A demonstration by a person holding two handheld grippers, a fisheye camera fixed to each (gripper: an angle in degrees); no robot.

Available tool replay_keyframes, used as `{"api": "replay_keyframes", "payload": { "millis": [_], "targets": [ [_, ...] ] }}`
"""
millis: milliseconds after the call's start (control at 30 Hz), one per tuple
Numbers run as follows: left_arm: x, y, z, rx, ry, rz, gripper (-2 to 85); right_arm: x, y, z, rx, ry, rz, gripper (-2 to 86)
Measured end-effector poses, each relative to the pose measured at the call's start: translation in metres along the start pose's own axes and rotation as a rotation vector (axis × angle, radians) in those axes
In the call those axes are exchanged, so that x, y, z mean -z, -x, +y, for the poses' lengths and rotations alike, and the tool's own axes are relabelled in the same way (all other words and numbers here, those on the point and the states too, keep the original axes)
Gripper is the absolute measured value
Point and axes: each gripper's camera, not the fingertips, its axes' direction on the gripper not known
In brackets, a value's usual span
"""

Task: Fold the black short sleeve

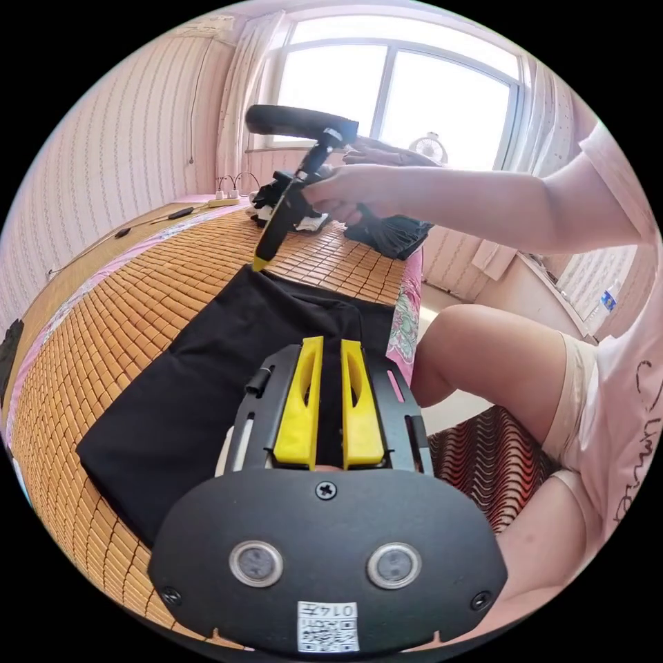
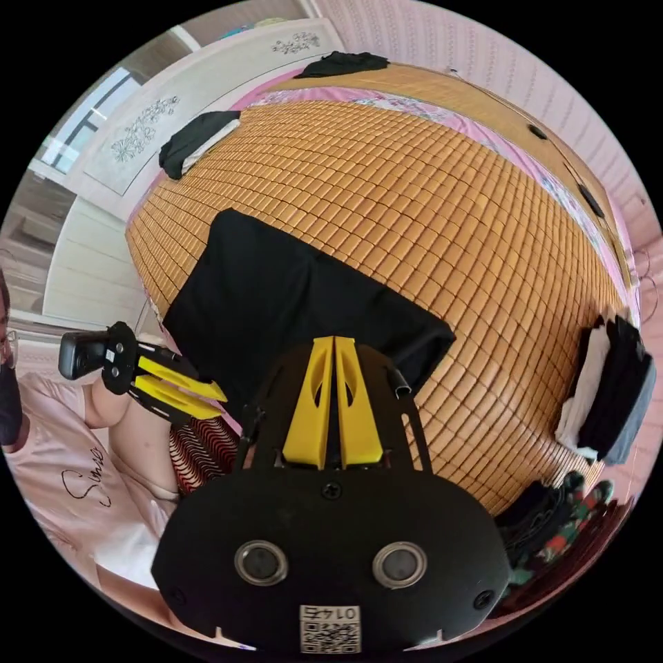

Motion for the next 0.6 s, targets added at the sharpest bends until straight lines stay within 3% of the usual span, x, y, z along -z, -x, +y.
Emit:
{"api": "replay_keyframes", "payload": {
  "millis": [167,267,600],
  "targets": [
    [-0.03,-0.017,-0.01,0.013,-0.007,0.04,9.6,-0.007,-0.049,0.179,-0.36,-0.04,-0.099,8.9],
    [-0.052,-0.024,-0.014,0.047,0.027,0.108,13.1,-0.017,-0.063,0.237,-0.444,-0.041,-0.111,9.1],
    [-0.074,-0.042,-0.013,0.074,0.09,0.072,20.5,-0.02,-0.107,0.305,-0.432,-0.065,-0.098,0.8]
  ]
}}
